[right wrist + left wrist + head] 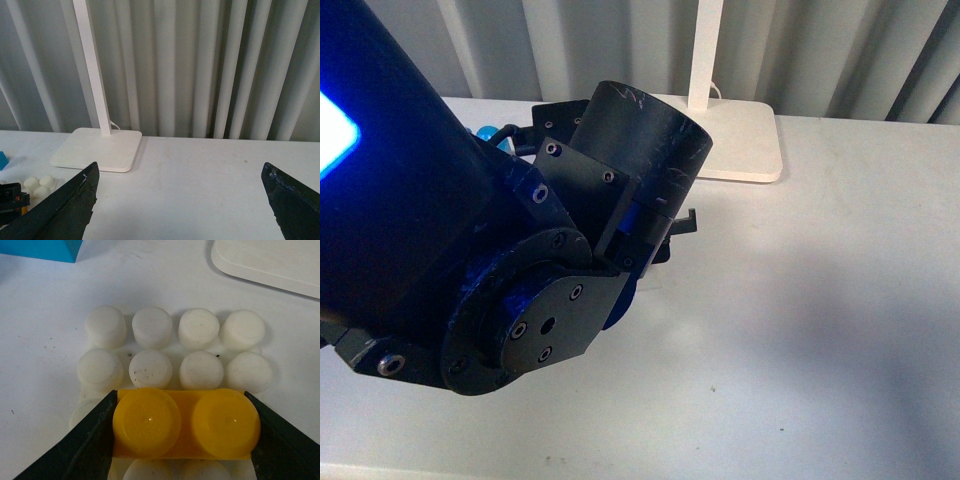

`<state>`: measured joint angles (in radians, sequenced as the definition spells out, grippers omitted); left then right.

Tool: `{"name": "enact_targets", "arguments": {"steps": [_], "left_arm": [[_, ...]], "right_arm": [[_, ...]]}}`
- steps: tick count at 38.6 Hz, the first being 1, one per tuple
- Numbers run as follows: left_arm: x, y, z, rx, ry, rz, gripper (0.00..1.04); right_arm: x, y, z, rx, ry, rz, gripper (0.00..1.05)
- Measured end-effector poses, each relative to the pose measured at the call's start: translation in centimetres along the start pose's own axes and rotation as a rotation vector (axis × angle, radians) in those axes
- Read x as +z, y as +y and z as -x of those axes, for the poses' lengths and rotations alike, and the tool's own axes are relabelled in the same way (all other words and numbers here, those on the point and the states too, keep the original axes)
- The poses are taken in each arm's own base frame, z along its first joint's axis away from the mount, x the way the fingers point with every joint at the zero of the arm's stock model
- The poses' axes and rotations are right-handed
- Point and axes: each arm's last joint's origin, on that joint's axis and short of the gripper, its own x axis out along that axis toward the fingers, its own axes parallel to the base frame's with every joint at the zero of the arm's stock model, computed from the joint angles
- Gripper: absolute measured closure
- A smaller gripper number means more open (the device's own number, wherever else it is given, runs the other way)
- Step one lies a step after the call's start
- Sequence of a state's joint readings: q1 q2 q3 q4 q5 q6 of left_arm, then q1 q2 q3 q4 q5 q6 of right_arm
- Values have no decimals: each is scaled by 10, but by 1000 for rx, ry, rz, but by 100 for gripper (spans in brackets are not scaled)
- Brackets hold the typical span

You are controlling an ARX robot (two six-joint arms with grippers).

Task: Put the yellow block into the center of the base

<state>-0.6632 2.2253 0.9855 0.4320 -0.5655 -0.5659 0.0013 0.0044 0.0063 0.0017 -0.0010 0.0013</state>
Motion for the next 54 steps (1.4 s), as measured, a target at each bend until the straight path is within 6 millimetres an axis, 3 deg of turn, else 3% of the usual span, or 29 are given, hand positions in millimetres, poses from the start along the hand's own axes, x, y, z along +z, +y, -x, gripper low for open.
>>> {"name": "enact_targets", "arguments": {"steps": [2,9,14,20,24,30,34,41,47,54], "left_arm": [[2,2,1,-8,1,6,36],[7,13,5,-33,17,20,5],[22,27,16,-22,-17,55,6],[51,48,45,-53,-97,123,6],[64,71,66,-84,-138,147,6],[81,140,113,-103,-211,206,6],[82,172,135,-100,-243,214,7],[71,224,181,-134,-609,45,35],[60,229,193,-110,-660,-33,58],[42,232,200,-102,-646,-65,98]], "right_arm": [[0,0,0,0,0,0,9],[0,0,0,0,0,0,9],[0,0,0,0,0,0,9],[0,0,0,0,0,0,9],[0,0,0,0,0,0,9],[0,0,0,0,0,0,9],[0,0,0,0,0,0,9],[0,0,0,0,0,0,9],[0,0,0,0,0,0,9],[0,0,0,0,0,0,9]]}}
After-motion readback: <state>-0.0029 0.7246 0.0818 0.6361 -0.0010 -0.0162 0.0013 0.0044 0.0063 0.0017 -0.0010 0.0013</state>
